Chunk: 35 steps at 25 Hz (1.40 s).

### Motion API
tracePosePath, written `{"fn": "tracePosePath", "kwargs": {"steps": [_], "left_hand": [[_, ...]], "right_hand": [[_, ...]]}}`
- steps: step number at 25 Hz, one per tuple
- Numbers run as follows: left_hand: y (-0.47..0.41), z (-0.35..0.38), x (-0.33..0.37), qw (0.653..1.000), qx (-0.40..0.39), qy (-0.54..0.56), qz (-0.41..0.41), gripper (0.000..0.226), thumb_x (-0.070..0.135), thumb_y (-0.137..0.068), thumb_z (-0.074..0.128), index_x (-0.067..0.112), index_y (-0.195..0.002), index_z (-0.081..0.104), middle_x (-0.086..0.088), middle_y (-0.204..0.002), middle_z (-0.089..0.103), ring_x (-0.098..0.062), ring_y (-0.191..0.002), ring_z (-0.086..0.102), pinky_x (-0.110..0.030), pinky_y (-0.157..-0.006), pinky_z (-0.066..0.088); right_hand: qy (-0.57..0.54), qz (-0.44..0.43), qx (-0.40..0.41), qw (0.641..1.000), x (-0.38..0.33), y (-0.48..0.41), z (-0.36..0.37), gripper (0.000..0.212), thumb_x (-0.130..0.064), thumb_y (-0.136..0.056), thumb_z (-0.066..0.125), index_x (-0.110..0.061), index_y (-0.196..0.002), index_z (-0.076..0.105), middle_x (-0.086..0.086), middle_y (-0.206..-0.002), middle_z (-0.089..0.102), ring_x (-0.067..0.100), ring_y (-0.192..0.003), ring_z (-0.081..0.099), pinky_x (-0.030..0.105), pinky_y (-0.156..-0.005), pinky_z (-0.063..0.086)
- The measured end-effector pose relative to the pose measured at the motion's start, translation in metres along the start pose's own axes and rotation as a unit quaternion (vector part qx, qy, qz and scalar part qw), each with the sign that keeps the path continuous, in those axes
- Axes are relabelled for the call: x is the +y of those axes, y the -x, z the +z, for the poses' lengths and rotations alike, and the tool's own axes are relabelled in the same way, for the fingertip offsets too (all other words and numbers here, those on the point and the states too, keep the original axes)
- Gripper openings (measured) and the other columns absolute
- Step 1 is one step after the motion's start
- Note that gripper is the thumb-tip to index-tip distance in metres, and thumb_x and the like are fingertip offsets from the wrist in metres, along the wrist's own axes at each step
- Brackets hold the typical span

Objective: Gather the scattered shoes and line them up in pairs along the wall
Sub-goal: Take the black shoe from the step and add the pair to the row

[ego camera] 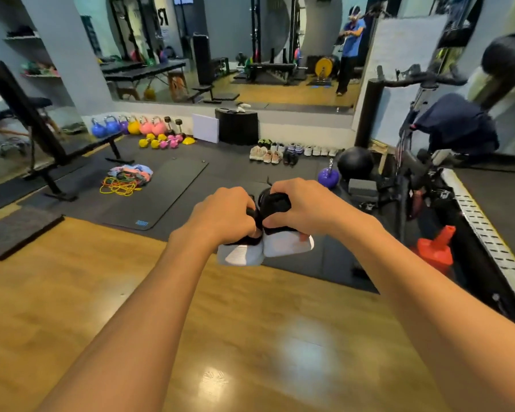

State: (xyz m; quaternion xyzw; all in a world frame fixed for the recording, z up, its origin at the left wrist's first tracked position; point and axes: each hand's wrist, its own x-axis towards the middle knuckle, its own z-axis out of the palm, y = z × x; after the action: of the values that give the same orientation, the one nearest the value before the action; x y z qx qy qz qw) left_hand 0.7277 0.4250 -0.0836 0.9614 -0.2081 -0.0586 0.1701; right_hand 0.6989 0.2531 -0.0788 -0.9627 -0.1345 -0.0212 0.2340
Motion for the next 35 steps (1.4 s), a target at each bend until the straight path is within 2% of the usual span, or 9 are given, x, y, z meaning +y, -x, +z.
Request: {"fn": "tracePosePath", "kwargs": {"steps": [3, 8, 13, 17, 19, 23, 26, 32, 35], "left_hand": [[-0.097, -0.004, -0.023, 1.000, -0.008, 0.002, 0.010, 0.026, 0.028, -0.069, 0.077, 0.028, -0.056, 0.054, 0.000, -0.065, 0.057, -0.026, -0.067, 0.058, -0.030, -0.053, 0.040], [-0.243, -0.028, -0.062, 1.000, -0.004, 0.008, 0.011, 0.025, 0.029, -0.071, 0.076, 0.029, -0.058, 0.054, 0.001, -0.071, 0.059, -0.026, -0.074, 0.060, -0.035, -0.062, 0.048], [-0.391, -0.053, -0.114, 1.000, -0.004, 0.015, 0.014, 0.030, 0.028, -0.071, 0.075, 0.031, -0.055, 0.050, 0.004, -0.065, 0.056, -0.025, -0.070, 0.058, -0.031, -0.057, 0.040], [-0.520, -0.059, -0.146, 0.998, -0.028, 0.008, 0.052, 0.017, 0.030, -0.070, 0.075, 0.027, -0.066, 0.059, -0.001, -0.071, 0.060, -0.027, -0.075, 0.060, -0.038, -0.064, 0.051], [-0.592, -0.064, -0.150, 0.995, -0.040, 0.012, 0.085, 0.018, 0.031, -0.070, 0.075, 0.029, -0.066, 0.058, 0.000, -0.073, 0.059, -0.026, -0.076, 0.060, -0.037, -0.064, 0.050], [-0.733, -0.063, -0.137, 0.988, -0.053, 0.003, 0.146, 0.033, 0.031, -0.070, 0.075, 0.032, -0.053, 0.047, 0.006, -0.066, 0.049, -0.021, -0.069, 0.052, -0.029, -0.053, 0.034], [-0.833, -0.047, -0.133, 0.984, -0.065, 0.013, 0.167, 0.038, 0.029, -0.070, 0.076, 0.030, -0.049, 0.044, 0.008, -0.058, 0.046, -0.013, -0.057, 0.046, -0.027, -0.048, 0.029], [-1.043, -0.023, -0.126, 0.986, -0.090, 0.037, 0.137, 0.041, 0.021, -0.069, 0.076, 0.026, -0.045, 0.042, 0.006, -0.051, 0.043, -0.013, -0.052, 0.042, -0.027, -0.046, 0.028], [-1.133, -0.022, -0.124, 0.985, -0.094, 0.055, 0.131, 0.043, 0.018, -0.070, 0.075, 0.027, -0.045, 0.042, 0.007, -0.051, 0.042, -0.011, -0.052, 0.041, -0.027, -0.047, 0.027]], "right_hand": [[-0.005, 0.020, 0.003, 1.000, 0.043, -0.084, 0.000, 0.027, -0.038, -0.078, 0.073, -0.020, -0.093, 0.060, 0.000, -0.085, 0.065, 0.019, -0.071, 0.064, 0.040, -0.058, 0.057], [-0.046, 0.032, 0.001, 0.998, 0.104, -0.223, -0.011, 0.025, -0.035, -0.080, 0.073, -0.023, -0.098, 0.060, -0.002, -0.087, 0.061, 0.017, -0.070, 0.065, 0.030, -0.044, 0.056], [-0.029, 0.023, -0.001, 0.999, 0.156, -0.369, -0.018, 0.029, -0.038, -0.080, 0.071, -0.023, -0.102, 0.061, -0.003, -0.089, 0.063, 0.015, -0.075, 0.064, 0.034, -0.054, 0.057], [-0.022, 0.049, 0.004, 0.999, 0.205, -0.471, -0.026, 0.025, -0.039, -0.080, 0.071, -0.025, -0.097, 0.058, -0.005, -0.087, 0.062, 0.011, -0.074, 0.061, 0.027, -0.054, 0.053], [-0.025, 0.079, 0.015, 0.996, 0.237, -0.521, -0.038, 0.023, -0.039, -0.081, 0.071, -0.029, -0.094, 0.055, -0.006, -0.087, 0.060, 0.012, -0.073, 0.061, 0.026, -0.054, 0.052], [-0.053, 0.146, 0.044, 0.987, 0.316, -0.604, -0.068, 0.024, -0.036, -0.082, 0.071, -0.024, -0.099, 0.059, -0.003, -0.089, 0.062, 0.014, -0.061, 0.065, 0.036, -0.051, 0.058], [-0.074, 0.174, 0.049, 0.981, 0.387, -0.665, -0.075, 0.024, -0.033, -0.082, 0.072, -0.023, -0.099, 0.059, -0.001, -0.091, 0.064, 0.018, -0.058, 0.067, 0.038, -0.048, 0.058], [-0.085, 0.195, 0.022, 0.977, 0.540, -0.820, -0.098, 0.025, -0.034, -0.082, 0.072, -0.023, -0.101, 0.060, 0.000, -0.095, 0.064, 0.013, -0.056, 0.064, 0.029, -0.043, 0.054], [-0.068, 0.189, 0.015, 0.979, 0.600, -0.896, -0.114, 0.026, -0.035, -0.081, 0.072, -0.021, -0.100, 0.061, -0.001, -0.090, 0.064, 0.015, -0.058, 0.066, 0.032, -0.045, 0.056]]}}
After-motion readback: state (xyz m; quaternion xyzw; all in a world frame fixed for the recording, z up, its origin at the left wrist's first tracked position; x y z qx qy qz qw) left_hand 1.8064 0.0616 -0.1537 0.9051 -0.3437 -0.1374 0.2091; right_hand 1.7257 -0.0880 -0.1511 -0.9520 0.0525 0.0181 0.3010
